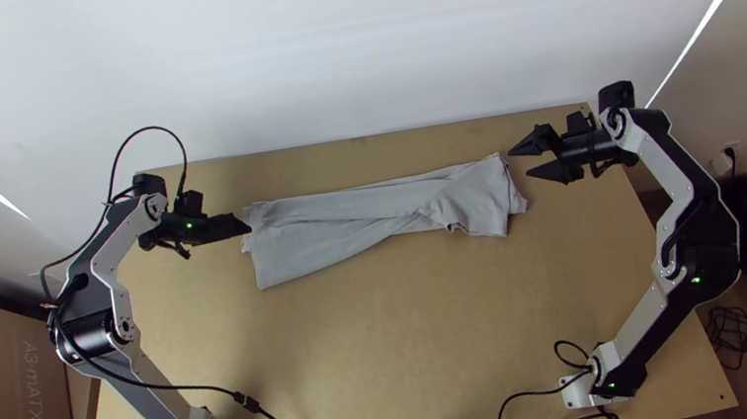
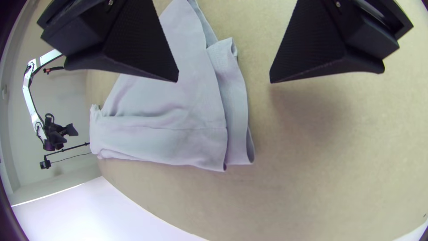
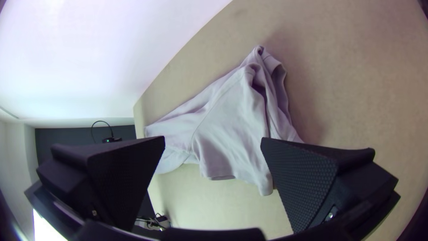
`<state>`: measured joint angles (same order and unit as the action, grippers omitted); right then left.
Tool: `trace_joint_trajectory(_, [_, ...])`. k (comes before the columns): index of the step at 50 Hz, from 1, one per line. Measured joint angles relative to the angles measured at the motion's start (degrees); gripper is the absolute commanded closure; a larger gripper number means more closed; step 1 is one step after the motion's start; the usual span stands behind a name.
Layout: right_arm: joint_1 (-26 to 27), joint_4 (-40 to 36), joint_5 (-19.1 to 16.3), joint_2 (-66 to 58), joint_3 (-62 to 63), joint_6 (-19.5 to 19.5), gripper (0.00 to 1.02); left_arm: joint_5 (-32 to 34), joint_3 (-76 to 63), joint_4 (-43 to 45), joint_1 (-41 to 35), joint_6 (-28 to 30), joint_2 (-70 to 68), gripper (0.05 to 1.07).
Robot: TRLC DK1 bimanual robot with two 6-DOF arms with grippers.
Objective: Fold the t-shirt
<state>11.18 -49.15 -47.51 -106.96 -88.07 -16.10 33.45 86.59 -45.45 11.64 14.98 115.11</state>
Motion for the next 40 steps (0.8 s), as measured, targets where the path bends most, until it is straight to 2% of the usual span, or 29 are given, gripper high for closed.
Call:
trace_joint_trajectory(6, [0.00,-0.17,-1.40,1.31,1.20,0.00,0.03,0.00,-0.31,0.87,0.00,-0.02,0.00,0.10])
trace_joint_trajectory(15, [-0.02,-0.20,-1.64,3.63,2.64,-0.02,0.03,-0.04,-0.92,1.46,-1.07,0.00,0.00,0.10])
trace_joint_trajectory(34, [0.00,-0.44,-2.05,7.91,3.45,-0.42,0.03,-3.32,-2.05,6.16,-8.26,-1.97,0.66,0.10])
trace_joint_trajectory(38, [0.00,-0.42,-2.08,8.70,3.98,-0.44,0.03,-3.98,-2.05,7.15,-9.57,-3.06,0.66,0.12])
trace_joint_trajectory(40, [0.00,-0.44,-2.08,9.01,4.15,-0.44,0.03,-4.22,-2.05,7.58,-10.14,-3.32,0.66,0.19])
